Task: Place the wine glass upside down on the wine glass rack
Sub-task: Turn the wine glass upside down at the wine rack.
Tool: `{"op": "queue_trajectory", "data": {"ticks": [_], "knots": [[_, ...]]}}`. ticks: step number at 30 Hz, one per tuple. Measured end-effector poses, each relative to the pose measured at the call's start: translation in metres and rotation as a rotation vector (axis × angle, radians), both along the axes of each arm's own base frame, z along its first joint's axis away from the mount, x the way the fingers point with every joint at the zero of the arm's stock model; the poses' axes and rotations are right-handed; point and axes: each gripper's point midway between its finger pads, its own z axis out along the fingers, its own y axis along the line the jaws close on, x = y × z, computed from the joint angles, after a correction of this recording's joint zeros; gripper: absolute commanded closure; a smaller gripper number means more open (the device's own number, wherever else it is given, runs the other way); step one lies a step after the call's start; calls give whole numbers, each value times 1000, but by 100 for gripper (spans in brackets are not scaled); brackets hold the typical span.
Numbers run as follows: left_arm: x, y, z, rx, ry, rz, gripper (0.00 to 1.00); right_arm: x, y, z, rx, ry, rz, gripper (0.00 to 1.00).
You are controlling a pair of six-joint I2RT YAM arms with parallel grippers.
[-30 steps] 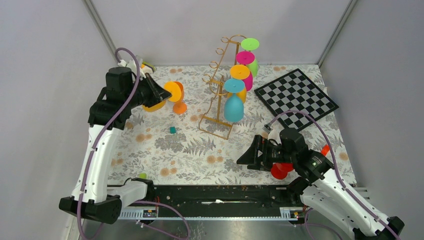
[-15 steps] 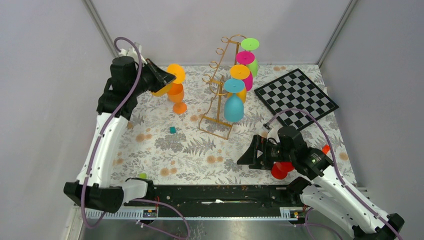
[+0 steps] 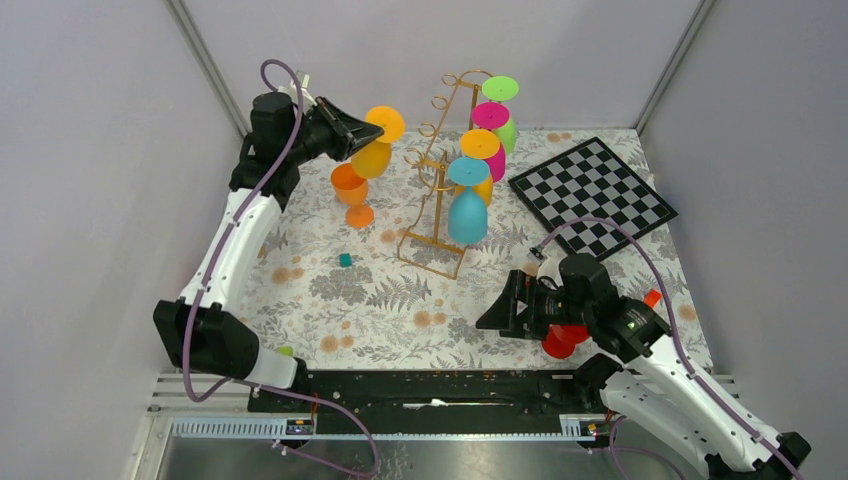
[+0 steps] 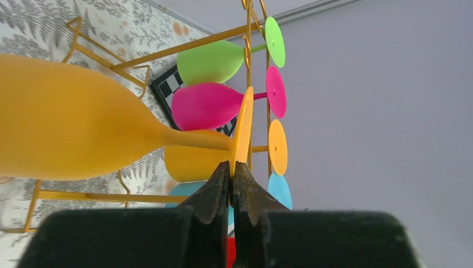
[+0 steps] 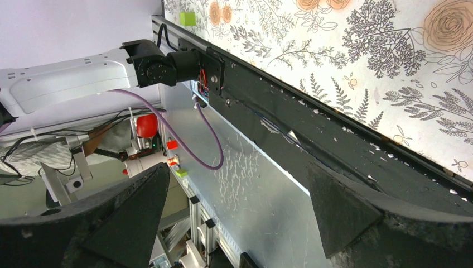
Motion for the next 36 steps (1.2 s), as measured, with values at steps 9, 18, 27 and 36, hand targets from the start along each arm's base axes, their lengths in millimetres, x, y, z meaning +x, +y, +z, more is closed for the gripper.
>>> {"op": "queue_trajectory", "data": {"ticks": [9, 18, 27, 36], "knots": [[19, -14, 1, -112, 50, -39, 100, 1, -1, 1, 0, -8, -11, 1], [30, -26, 12, -187, 56, -69, 100, 1, -1, 1, 3, -7, -14, 0], [45, -39, 20, -209, 59, -90, 100, 2, 1, 0, 10, 3, -21, 0], [54, -60, 25, -210, 49, -126, 100, 3, 1, 0, 13, 3, -22, 0]]}}
